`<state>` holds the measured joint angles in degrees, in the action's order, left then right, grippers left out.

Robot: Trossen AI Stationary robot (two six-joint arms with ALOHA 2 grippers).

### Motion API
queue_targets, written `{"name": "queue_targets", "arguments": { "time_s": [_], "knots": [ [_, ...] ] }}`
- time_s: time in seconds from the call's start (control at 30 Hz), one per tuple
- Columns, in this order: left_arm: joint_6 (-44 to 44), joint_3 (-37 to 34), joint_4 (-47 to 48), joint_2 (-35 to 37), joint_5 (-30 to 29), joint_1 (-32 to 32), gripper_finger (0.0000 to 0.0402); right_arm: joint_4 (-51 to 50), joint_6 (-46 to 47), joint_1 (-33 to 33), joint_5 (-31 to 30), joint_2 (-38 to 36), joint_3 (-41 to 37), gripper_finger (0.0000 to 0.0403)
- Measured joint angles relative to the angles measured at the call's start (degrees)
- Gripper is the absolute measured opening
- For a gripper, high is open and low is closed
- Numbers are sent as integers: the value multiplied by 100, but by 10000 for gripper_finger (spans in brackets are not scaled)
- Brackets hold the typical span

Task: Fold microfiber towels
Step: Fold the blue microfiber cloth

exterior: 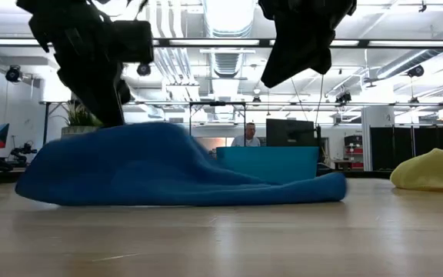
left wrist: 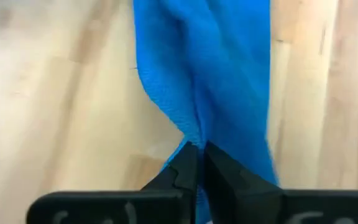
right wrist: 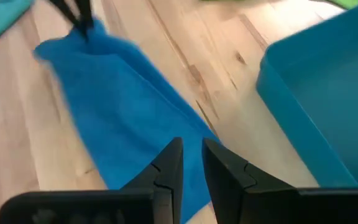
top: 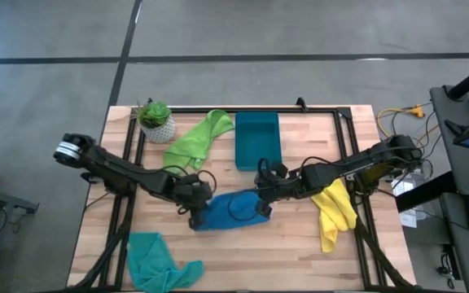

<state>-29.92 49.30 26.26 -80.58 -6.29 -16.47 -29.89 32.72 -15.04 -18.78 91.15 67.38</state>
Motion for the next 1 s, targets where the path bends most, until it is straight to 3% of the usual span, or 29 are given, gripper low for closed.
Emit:
{"name": "queue_targets", "arguments": {
  "time_s": [0.17, 0.33, 0.5, 0.8, 1.0],
  "knots": [
    [307, -142, 140, 370, -312, 128, 2, 1273, -517, -7, 831, 6, -415, 56],
    [318, -431, 230, 137, -320, 415, 1, 2096, -148, 42, 873, 221, -912, 56],
    [140, -437, 291, -29, -296, 555, 1, 2185, 156, 86, 1312, 715, -1047, 56],
    [165, -435, 388, -72, -279, 560, 1, 2268, 331, 71, 1520, 1699, -687, 56],
    [-94, -437, 1200, -71, -517, 567, 1, 1527, 503, -82, 1604, 2085, -310, 56]
  ]
}}
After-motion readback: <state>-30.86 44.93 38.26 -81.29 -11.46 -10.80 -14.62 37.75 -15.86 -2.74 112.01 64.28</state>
